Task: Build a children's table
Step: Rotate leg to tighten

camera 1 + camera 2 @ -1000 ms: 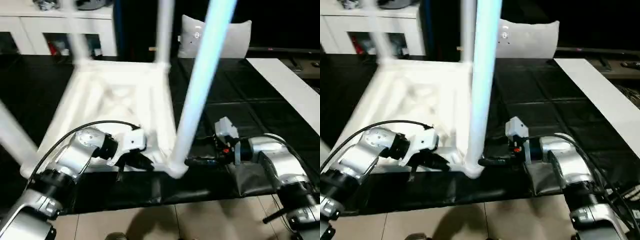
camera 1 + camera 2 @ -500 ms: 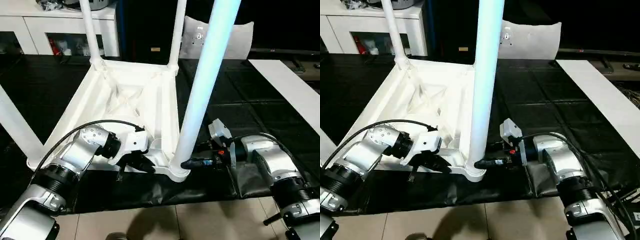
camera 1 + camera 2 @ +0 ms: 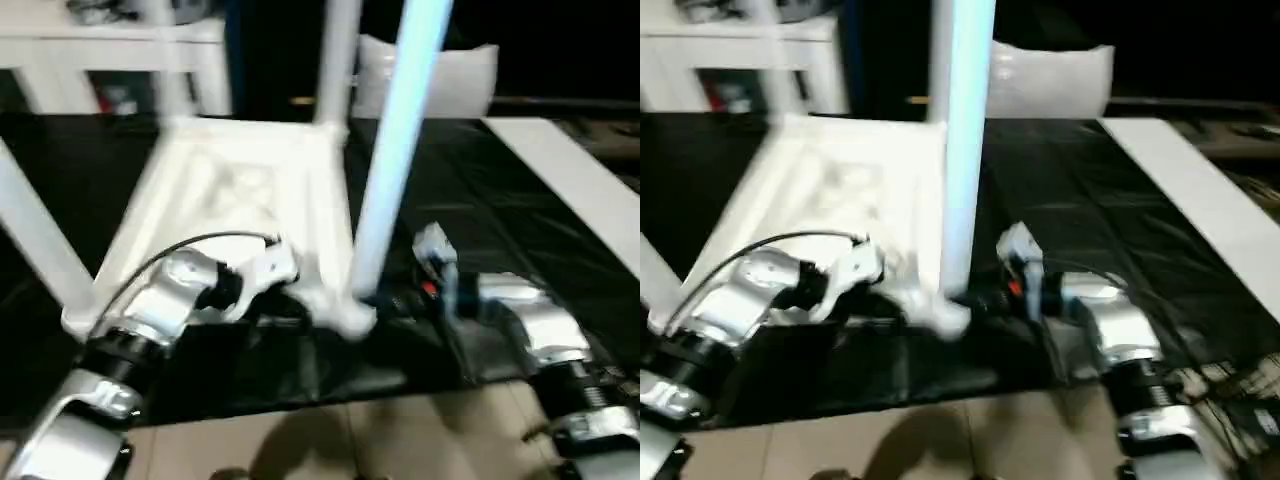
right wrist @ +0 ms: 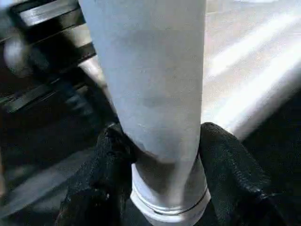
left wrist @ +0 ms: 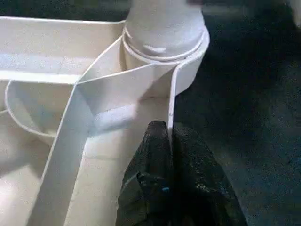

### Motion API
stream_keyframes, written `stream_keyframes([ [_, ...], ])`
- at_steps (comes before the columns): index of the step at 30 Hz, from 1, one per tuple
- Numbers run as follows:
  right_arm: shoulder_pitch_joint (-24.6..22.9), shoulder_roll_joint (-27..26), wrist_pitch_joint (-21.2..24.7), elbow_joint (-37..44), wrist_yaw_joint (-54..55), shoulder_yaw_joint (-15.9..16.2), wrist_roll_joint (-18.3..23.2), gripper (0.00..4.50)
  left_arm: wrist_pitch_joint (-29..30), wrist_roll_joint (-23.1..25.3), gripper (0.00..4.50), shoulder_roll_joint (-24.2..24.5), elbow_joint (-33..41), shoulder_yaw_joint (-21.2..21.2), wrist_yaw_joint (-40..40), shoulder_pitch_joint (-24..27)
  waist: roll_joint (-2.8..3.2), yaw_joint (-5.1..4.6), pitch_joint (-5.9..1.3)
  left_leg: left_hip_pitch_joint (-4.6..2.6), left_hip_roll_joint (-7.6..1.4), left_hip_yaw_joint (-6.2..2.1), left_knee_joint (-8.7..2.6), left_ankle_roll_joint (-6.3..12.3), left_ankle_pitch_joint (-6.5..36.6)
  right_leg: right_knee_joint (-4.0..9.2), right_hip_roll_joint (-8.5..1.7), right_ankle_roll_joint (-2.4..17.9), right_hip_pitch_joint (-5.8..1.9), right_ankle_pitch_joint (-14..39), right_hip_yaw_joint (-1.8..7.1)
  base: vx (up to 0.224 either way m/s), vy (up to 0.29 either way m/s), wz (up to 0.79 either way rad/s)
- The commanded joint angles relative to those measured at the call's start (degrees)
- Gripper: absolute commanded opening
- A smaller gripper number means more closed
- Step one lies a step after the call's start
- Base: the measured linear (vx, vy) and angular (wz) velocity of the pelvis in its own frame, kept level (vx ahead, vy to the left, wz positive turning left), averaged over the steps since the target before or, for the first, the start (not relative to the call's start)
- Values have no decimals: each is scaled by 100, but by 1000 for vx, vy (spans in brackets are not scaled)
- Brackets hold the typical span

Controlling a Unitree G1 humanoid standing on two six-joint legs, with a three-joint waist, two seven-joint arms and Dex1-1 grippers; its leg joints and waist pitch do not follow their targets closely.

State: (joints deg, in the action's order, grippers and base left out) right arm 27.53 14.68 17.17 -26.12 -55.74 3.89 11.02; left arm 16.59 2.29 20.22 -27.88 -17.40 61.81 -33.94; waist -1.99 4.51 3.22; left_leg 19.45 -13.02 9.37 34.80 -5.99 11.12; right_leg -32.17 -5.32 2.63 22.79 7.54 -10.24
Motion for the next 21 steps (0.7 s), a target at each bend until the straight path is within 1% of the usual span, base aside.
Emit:
stream_keyframes([
  [1,293,-615,217,-167,1219,67,-208,189,257,-110,0,-619,120,191,-929,-323,89,-113,-391,-1,-59,-91,-374,-11,1943,665,-371,-282,-348,3485,38,0,0,0],
  [2,343,-726,264,-222,1528,7,-258,189,319,-90,0,-712,116,225,-1105,-347,89,-113,-391,-1,-59,-91,-374,-11,1943,665,-371,-282,-348,3485,38,0,0,0],
  [3,471,-962,273,-380,2124,-151,-288,189,371,-31,0,-929,109,253,-1454,-384,120,-225,-413,-9,-73,-127,-359,15,2058,695,-386,-347,-391,3409,-11,0,0,0],
  [4,531,-1064,249,-456,2357,-232,-270,189,371,-2,0,-1028,108,252,-1592,-393,165,-293,-420,-13,-156,-156,-406,102,2189,649,-415,-224,-429,3137,-12,0,0,0],
  [5,552,-1103,101,-471,2453,-231,-310,189,372,6,0,-1106,136,238,-1634,-379,123,-326,-425,56,-207,-173,-452,118,2177,577,-422,-156,-462,2832,45,0,0,0],
  [6,559,-1116,26,-472,2487,-225,-334,244,373,8,0,-1140,150,233,-1647,-370,123,-326,-425,56,-207,-173,-452,118,2177,577,-422,-156,-462,2832,45,0,0,0],
  [7,538,-1097,-154,-434,2438,-182,-381,258,345,21,0,-1141,184,209,-1607,-344,97,-313,-426,-20,-77,-103,-386,107,2018,622,-463,-41,-368,2857,81,0,0,0],
  [8,538,-1097,-154,-434,2438,-182,-381,258,345,21,0,-1141,184,209,-1607,-344,83,-304,-441,2,-33,-85,-374,123,1822,607,-471,14,-381,2803,102,0,0,0],
  [9,519,-1088,-239,-397,2412,-159,-407,264,332,40,0,-1134,206,200,-1585,-327,71,-270,-458,65,-23,-67,-391,184,1425,542,-460,146,-404,2550,157,0,0,0],
  [10,482,-1072,-249,-332,2361,-178,-373,276,290,62,0,-1085,221,185,-1537,-307,68,-231,-477,74,-31,-47,-398,243,1121,480,-440,272,-392,2284,205,0,0,0],
  [11,438,-1056,-254,-253,2321,-216,-343,292,269,78,0,-1025,247,171,-1498,-285,57,-220,-470,88,-34,-34,-401,278,1016,456,-425,319,-384,2187,225,0,0,0],
  [12,407,-1066,-244,-191,2338,-264,-340,292,283,96,0,-995,273,169,-1503,-267,67,-176,-471,73,-50,-17,-404,311,897,429,-421,386,-367,2096,245,0,0,0],
  [13,358,-1029,-235,-115,2278,-320,-299,303,247,93,0,-941,285,177,-1465,-247,70,-144,-483,74,-57,-7,-397,329,791,391,-416,437,-366,1968,262,0,0,0],
  [14,321,-978,-236,-70,2250,-356,-262,306,222,76,0,-895,299,174,-1414,-228,64,-117,-488,105,-59,-3,-392,353,656,338,-409,468,-376,1804,280,0,0,0],
  [15,298,-934,-249,-47,2207,-370,-238,306,191,65,0,-862,304,171,-1371,-217,71,-92,-492,114,-63,-3,-391,365,589,323,-410,482,-381,1717,289,0,0,0],
  [16,247,-808,-308,-15,2065,-388,-181,325,110,43,0,-784,303,164,-1266,-194,79,-55,-510,119,-70,-3,-386,385,447,279,-406,502,-392,1507,300,0,0,0],
  [18,232,-760,-342,-13,2008,-390,-166,347,85,40,0,-758,300,163,-1234,-187,72,-19,-509,111,-78,11,-385,402,379,240,-388,578,-383,1298,318,0,0,0],
  [19,200,-614,-377,2,1759,-380,-125,347,2,16,0,-674,283,143,-1063,-173,76,-5,-497,122,-59,19,-382,395,458,240,-381,587,-377,1327,320,0,0,0],
  [20,180,-473,-380,18,1544,-375,-93,349,-67,14,0,-596,258,130,-950,-171,83,16,-482,105,-53,33,-383,376,557,258,-380,556,-363,1493,325,0,0,0],
  [21,162,-347,-382,34,1342,-365,-64,373,-133,8,0,-529,235,120,-839,-168,85,27,-478,102,-46,37,-383,383,627,284,-375,519,-370,1608,315,0,0,0],
])
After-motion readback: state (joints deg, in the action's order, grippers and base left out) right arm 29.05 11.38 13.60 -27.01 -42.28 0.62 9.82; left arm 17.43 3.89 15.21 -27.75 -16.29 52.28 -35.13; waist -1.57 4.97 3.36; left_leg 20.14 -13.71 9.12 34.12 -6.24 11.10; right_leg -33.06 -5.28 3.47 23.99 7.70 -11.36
